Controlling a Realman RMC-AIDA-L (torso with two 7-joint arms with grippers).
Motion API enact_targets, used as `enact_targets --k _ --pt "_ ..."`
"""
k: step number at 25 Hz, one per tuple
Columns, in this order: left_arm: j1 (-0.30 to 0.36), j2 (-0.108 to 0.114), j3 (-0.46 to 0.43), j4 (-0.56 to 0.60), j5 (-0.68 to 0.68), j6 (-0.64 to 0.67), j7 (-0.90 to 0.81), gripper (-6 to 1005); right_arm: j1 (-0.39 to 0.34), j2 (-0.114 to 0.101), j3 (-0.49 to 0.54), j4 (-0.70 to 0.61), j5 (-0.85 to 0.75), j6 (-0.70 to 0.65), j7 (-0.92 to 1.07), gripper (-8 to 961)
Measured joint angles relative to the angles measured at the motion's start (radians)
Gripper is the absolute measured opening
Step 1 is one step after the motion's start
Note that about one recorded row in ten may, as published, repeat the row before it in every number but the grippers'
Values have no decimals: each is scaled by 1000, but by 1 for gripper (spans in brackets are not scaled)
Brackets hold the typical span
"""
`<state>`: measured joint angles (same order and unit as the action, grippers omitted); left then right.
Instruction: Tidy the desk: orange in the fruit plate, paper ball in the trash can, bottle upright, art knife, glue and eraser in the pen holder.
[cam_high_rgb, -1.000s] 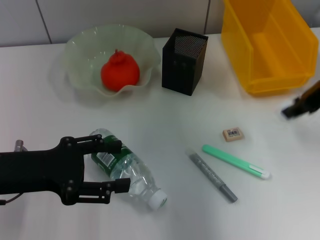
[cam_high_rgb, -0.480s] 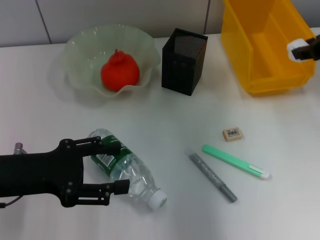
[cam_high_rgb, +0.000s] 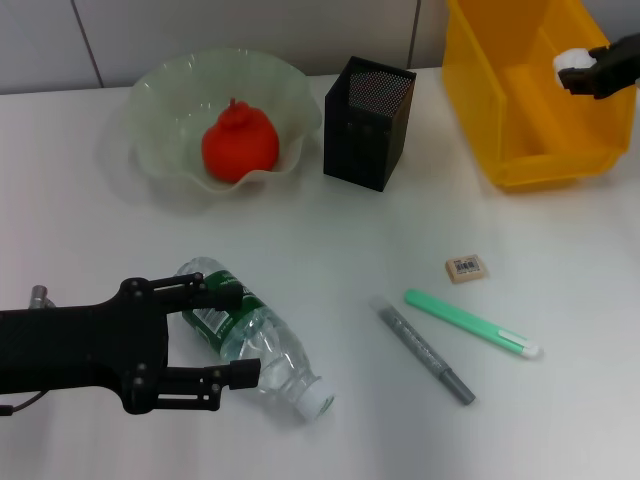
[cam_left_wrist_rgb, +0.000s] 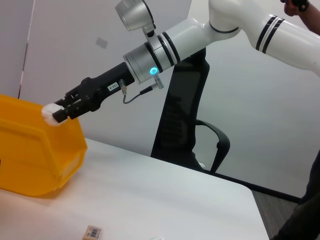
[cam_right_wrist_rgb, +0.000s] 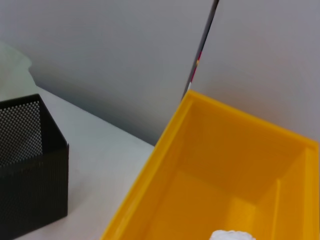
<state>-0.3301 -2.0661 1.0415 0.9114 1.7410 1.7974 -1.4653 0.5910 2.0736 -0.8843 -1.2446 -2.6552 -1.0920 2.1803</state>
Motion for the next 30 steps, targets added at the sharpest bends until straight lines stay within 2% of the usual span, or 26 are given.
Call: enact_targets --k 2,8,12,14,15,17,21,23,25,27,29,30 --pt "0 0 0 0 0 0 0 835 0 1 0 -1 2 1 -1 398" --pt "-1 0 0 0 0 -1 7 835 -1 1 6 -6 6 1 -2 613" --pt "-2 0 0 0 0 -6 18 835 -17 0 7 -35 42 -46 -4 684" --pt "-2 1 -2 1 0 -10 23 835 -33 -6 10 -78 79 -120 -4 720" --pt "-1 2 -8 4 1 -15 25 835 -59 -13 12 -136 123 -217 -4 738" --pt "-1 3 -11 5 4 -17 25 835 -78 -15 12 -170 148 -270 -4 773" --pt "2 5 -21 11 13 -18 29 835 -192 3 19 -338 269 -454 -36 790" --pt "1 7 -24 12 19 -19 35 835 -240 5 32 -369 346 -529 -74 789" --pt "-8 10 -27 13 21 -28 41 835 -294 5 85 -352 448 -626 -181 788" --pt "-14 10 -27 14 23 -31 48 835 -308 5 111 -327 481 -652 -231 788" --pt "-19 10 -26 15 25 -33 53 835 -327 1 170 -252 534 -705 -327 788" --pt "-22 10 -25 20 29 -34 65 835 -333 -7 243 -149 569 -764 -423 788"
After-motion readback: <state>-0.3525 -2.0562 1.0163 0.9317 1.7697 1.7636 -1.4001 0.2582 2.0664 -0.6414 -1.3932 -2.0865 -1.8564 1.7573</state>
